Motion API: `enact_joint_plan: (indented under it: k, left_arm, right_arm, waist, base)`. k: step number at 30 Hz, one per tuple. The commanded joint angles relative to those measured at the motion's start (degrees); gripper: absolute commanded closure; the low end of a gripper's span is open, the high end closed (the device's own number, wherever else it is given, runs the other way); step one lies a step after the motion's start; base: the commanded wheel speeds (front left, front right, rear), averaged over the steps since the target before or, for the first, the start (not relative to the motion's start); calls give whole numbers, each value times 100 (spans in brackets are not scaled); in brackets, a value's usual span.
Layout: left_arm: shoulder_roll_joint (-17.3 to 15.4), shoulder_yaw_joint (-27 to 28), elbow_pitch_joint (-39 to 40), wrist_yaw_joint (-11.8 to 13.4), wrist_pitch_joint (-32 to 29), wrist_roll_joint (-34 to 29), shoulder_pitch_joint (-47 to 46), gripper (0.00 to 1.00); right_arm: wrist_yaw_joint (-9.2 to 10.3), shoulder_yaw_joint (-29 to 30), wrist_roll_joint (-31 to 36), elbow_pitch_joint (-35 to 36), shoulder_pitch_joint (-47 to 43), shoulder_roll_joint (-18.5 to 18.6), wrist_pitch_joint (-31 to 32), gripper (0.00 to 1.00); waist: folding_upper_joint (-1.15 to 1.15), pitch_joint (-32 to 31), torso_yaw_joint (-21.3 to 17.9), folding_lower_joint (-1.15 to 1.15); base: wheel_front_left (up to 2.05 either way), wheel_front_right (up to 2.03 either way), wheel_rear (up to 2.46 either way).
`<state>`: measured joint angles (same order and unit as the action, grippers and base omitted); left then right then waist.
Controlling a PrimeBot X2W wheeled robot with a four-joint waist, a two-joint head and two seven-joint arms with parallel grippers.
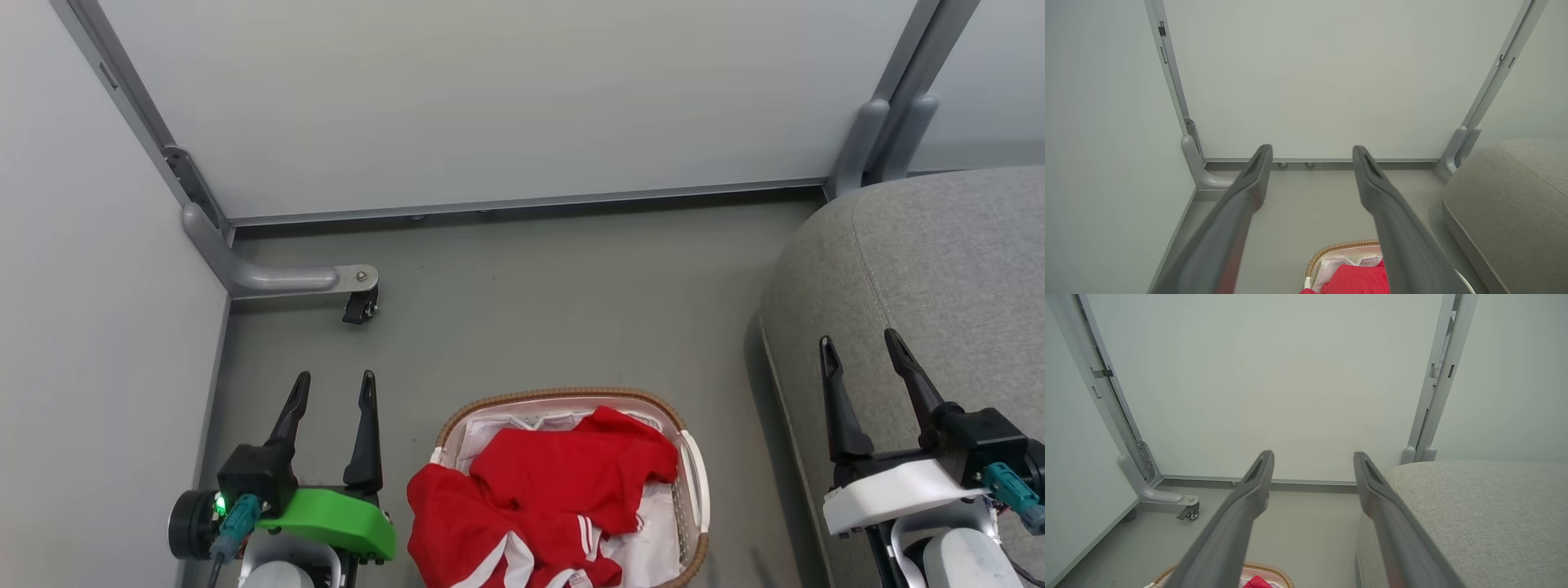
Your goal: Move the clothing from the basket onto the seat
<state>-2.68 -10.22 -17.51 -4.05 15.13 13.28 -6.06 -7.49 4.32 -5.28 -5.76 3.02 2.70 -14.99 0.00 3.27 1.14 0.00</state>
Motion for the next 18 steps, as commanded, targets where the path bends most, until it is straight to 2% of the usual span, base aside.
enact_joint_plan:
  k: [1, 9, 18]
  left_arm:
    - [-38, -12, 5, -27, 4, -67, -155, 0]
    - [-37, -160, -272, -132, 3, -245, -602, 0]
    - [-34, -594, -1024, -251, 1, -687, -1646, 0]
  right_arm:
    - [0, 9, -34, 56, 71, 35, -30, 0]
    - [0, 110, 3, 190, 305, 34, -30, 0]
    - [1, 225, -39, 349, 906, 30, -30, 0]
  waist:
    - [0, 89, -28, 0]
    - [0, 664, -127, 0]
    - [0, 1798, -409, 0]
  base:
    - [0, 0, 0]
    - [0, 0, 0]
    - [0, 0, 0]
